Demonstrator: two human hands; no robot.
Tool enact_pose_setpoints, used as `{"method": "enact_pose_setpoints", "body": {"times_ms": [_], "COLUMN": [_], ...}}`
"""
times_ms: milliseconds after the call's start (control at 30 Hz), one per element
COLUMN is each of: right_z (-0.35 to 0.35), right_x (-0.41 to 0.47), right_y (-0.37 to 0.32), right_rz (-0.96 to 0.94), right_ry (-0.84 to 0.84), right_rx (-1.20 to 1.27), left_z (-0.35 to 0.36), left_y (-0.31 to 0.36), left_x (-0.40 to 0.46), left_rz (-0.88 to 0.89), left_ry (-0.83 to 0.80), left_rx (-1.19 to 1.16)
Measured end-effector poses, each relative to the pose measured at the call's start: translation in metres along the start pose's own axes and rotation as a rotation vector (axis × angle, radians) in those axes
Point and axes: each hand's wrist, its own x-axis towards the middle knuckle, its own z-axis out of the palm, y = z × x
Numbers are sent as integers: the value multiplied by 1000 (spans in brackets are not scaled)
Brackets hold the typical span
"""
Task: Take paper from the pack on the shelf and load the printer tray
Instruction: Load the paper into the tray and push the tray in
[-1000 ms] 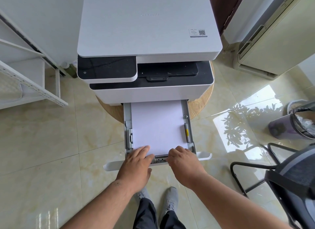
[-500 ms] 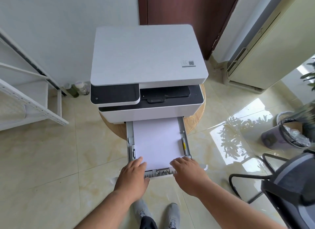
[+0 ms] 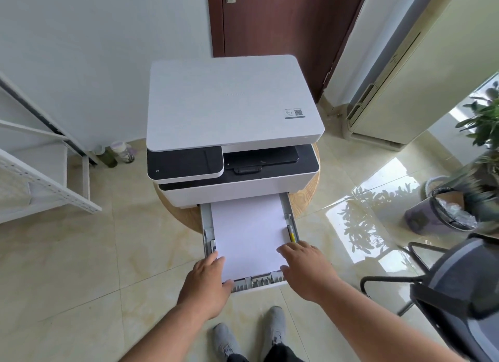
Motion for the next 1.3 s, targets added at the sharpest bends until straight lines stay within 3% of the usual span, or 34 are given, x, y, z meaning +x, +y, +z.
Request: {"method": "enact_pose_setpoints", "body": {"times_ms": [200, 400, 633, 800, 967, 1300], "right_z": [3, 9, 15, 14, 18, 21], "right_x": [7, 18, 43, 56, 61, 60], "right_y": [13, 32, 35, 27, 29, 28], "right_rz": [95, 382, 526, 563, 605, 605], "right_ry": [-54, 13, 2, 24, 39, 46], "right_rx": [95, 383, 596, 621, 650, 651], "left_z": [6, 3, 6, 7, 12, 22], "left_y": [-1, -5, -14, -19, -20, -11], "left_x": [11, 26, 45, 50, 51, 56], "left_rz": [-161, -382, -416, -463, -415, -369], "left_ry": [31, 108, 141, 223, 404, 301], "left_rx": [-263, -504, -659, -609, -462, -558]}}
